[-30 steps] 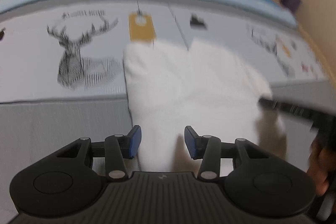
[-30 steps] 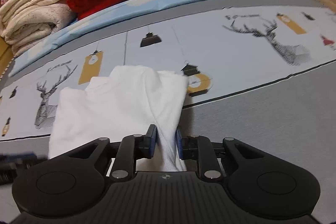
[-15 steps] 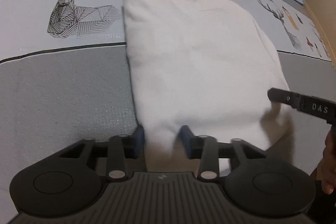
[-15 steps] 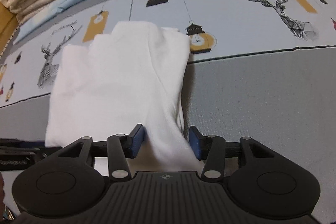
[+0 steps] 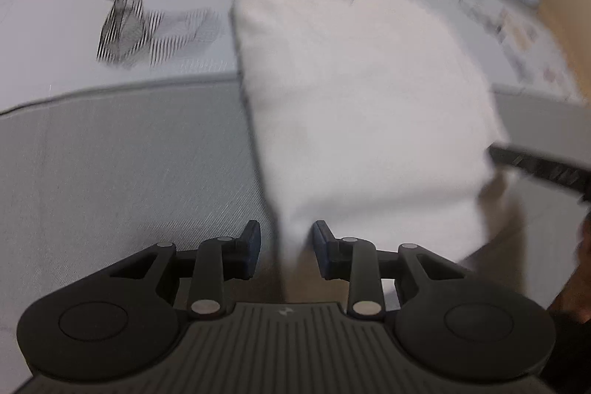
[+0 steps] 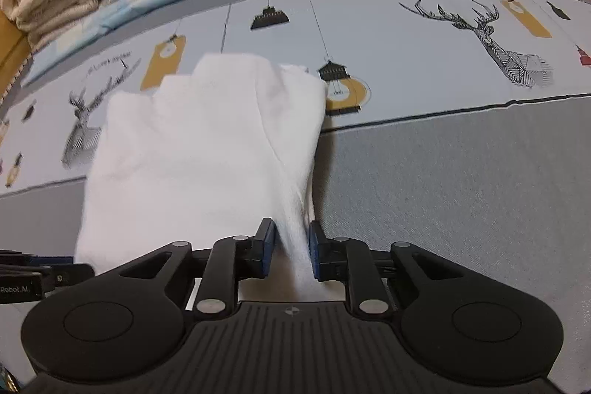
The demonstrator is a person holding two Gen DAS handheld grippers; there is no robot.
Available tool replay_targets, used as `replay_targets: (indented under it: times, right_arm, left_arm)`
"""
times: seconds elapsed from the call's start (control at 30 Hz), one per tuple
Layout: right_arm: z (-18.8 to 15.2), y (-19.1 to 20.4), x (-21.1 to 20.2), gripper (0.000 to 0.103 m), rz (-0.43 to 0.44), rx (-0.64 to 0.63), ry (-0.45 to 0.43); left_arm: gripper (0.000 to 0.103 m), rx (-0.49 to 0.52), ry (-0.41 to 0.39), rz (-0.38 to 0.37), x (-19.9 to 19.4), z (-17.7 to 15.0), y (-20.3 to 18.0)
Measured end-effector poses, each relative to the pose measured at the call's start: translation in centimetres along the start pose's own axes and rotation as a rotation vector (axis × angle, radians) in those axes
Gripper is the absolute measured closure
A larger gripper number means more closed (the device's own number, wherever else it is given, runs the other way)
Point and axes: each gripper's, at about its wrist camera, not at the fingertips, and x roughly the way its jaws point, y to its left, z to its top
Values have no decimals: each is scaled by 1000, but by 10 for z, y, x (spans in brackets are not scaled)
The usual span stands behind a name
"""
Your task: Fold small clothes
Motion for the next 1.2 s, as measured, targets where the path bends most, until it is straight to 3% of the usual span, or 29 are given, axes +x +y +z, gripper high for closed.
replay_targets:
  times: [0.2, 0.3, 0.37, 0.4, 0.5, 0.67, 0.83, 0.93, 1.03, 1.2]
  right_arm:
    - [-1, 0, -7, 79, -10, -1, -9]
    - [-5, 0, -4, 79, -31, -25, 25]
    - [-9, 2, 0, 76, -84, -69, 70]
    - [-11, 1, 2, 72, -124, -87, 90]
    - [-12, -4, -1, 72, -180, -84, 102]
    - [-6, -9, -34, 72, -175, -65, -45]
    - [-7, -5, -83, 66, -168, -102, -255]
    - [-11, -5, -112, 64, -151, -142, -367]
    - [-16, -6, -148, 54, -130, -141, -465]
    - [-37, -9, -193, 49, -57, -110, -538]
  left_arm:
    - [68, 15, -56, -8, -13, -3, -4]
    - [67, 13, -16, 23, -7, -7, -1]
    - [64, 26, 14, 51, -2, -11, 0]
    - [64, 30, 9, 53, -4, -12, -1]
    - [61, 52, -28, 64, -15, -13, -5]
    - [15, 38, -173, 146, -43, -12, -7]
    - [6, 27, -388, 227, -90, -15, -13]
    - [0, 90, -538, 269, -123, -24, -24]
    - [0, 126, -631, 313, -151, -30, -33]
    - [0, 95, -706, 285, -187, -62, -45]
